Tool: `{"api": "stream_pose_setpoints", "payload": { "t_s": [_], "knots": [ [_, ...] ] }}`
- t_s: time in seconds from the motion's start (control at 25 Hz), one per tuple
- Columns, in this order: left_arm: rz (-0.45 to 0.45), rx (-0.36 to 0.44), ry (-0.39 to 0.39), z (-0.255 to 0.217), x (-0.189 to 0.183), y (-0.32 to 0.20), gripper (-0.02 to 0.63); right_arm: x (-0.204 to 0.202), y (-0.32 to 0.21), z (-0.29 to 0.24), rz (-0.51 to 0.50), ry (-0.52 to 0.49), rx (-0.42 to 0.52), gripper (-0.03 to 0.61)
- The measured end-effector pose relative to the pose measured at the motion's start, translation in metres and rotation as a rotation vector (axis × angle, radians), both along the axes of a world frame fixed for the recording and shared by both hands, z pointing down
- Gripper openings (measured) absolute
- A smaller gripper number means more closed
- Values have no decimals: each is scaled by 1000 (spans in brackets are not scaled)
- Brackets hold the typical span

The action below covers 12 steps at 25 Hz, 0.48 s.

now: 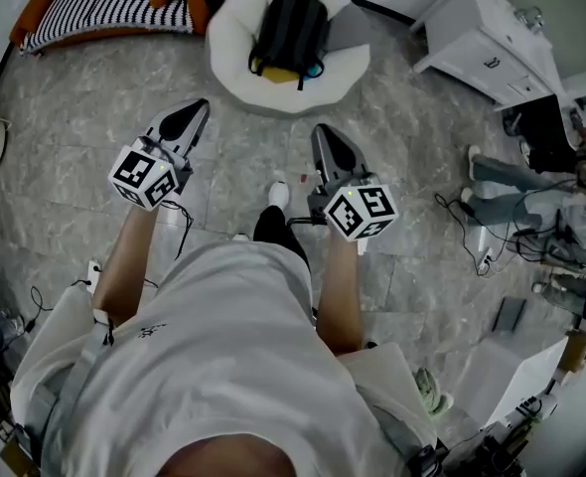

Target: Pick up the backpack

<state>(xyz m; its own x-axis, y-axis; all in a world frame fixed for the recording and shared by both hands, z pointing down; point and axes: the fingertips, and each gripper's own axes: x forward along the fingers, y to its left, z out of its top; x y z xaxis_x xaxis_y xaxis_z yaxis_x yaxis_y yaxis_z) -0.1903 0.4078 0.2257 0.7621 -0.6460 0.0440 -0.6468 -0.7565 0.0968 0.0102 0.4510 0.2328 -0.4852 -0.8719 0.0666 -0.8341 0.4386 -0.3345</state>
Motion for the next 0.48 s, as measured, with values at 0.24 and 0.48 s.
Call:
{"api": "stream_pose_setpoints", "payload": {
  "t_s": [0.24,0.48],
  "knots": [
    [-22,7,-6,-2,28,-51,2,34,-59,2,-11,-10,-19,8],
    [-52,-5,-3,1,49,-88,3,49,-102,1,-86,-16,4,8]
  ]
}}
